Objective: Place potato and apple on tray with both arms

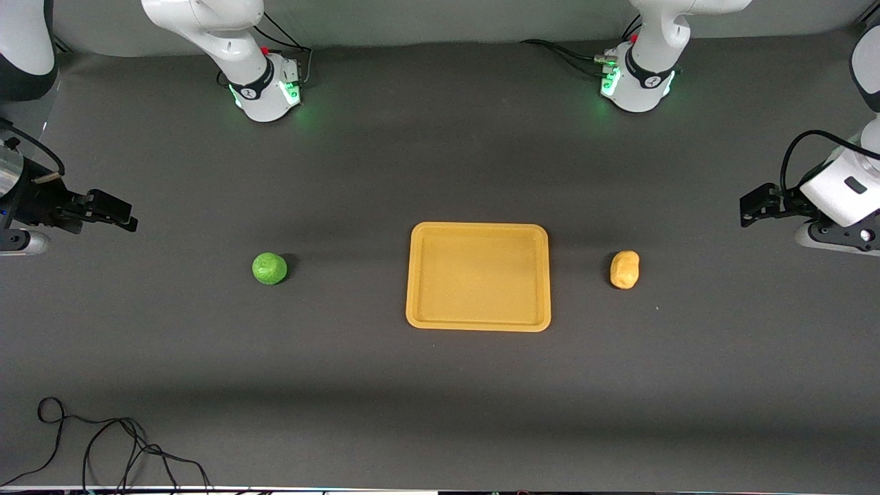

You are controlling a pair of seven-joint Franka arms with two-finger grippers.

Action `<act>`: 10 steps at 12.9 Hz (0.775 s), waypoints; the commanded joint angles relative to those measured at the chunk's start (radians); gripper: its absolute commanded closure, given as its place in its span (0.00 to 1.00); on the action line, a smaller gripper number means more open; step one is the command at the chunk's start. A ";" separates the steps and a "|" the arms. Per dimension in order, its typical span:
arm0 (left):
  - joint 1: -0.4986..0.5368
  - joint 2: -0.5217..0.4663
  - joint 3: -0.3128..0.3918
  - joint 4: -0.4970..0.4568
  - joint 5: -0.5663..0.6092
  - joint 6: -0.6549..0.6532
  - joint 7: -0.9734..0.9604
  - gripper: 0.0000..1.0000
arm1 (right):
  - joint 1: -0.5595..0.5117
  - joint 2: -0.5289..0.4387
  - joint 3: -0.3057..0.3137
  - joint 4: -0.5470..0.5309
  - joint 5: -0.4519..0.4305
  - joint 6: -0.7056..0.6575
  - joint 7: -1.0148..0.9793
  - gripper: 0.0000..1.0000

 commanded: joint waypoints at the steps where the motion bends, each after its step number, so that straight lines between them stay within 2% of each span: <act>1: -0.011 0.007 0.001 0.019 0.014 -0.021 -0.017 0.00 | -0.001 0.005 -0.002 0.027 -0.011 -0.011 0.017 0.00; 10: -0.014 0.012 0.000 0.019 0.015 -0.015 -0.046 0.00 | 0.002 -0.001 -0.002 -0.013 -0.002 -0.020 0.008 0.00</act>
